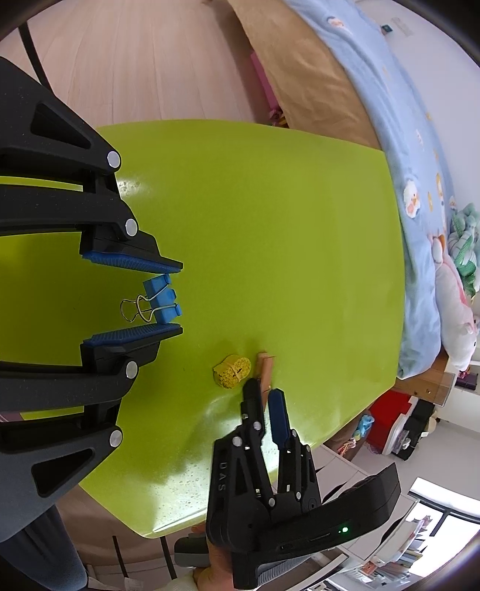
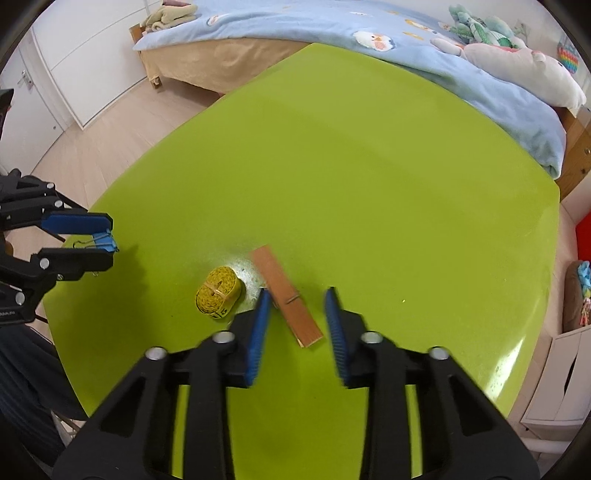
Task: Collect trash
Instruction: 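Grasp the wooden clothespin with the right tool while the left tool holds the blue clip, then carry the clothespin and blue clip over the wastebasket and open both tools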
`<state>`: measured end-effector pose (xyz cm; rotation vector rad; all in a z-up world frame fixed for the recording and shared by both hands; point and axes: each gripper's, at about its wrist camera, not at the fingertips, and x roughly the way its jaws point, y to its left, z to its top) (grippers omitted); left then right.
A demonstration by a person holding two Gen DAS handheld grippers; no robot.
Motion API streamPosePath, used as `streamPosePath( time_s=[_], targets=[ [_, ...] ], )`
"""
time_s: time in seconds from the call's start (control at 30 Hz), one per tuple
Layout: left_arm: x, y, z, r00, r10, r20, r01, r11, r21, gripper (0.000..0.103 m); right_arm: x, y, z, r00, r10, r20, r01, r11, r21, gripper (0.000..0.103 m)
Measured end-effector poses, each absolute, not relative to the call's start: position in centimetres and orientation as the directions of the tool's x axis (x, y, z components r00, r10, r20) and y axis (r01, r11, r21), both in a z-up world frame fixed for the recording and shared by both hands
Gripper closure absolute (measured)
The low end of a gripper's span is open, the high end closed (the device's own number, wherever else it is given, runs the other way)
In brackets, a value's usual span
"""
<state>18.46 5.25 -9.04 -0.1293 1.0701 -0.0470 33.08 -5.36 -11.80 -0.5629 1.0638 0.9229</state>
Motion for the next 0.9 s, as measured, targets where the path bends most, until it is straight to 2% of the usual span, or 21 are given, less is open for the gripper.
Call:
streamPosePath(
  time_s=[0.03, 0.07, 0.47, 0.9],
  targets=[
    [18.4, 5.2, -9.1, 0.48, -0.103, -0.871, -0.021, 0.991, -0.129, 0.075, 33.0, -5.5, -11.8, 0.187, 0.359, -0.914, -0.851, 0.525, 0.033, 0.09],
    [18.4, 5.1, -9.1, 0.479, -0.104, -0.871, -0.018, 0.992, -0.128, 0.075, 32.9, -5.5, -11.7, 0.187, 0.357, -0.915, -0.848, 0.528, 0.032, 0.091],
    [15.9, 3.2, -6.7, 0.509, -0.106, -0.854, 0.04, 0.994, -0.099, 0.075, 28.6, -7.8, -8.1, 0.242, 0.366, -0.898, -0.788, 0.614, 0.038, 0.091],
    [9.1, 0.3, -2.6, 0.573, -0.144, -0.807, 0.103, 0.989, -0.103, 0.075, 18.2, -13.1, -1.5, 0.336, 0.428, -0.839, -0.759, 0.651, 0.028, 0.091]
  ],
)
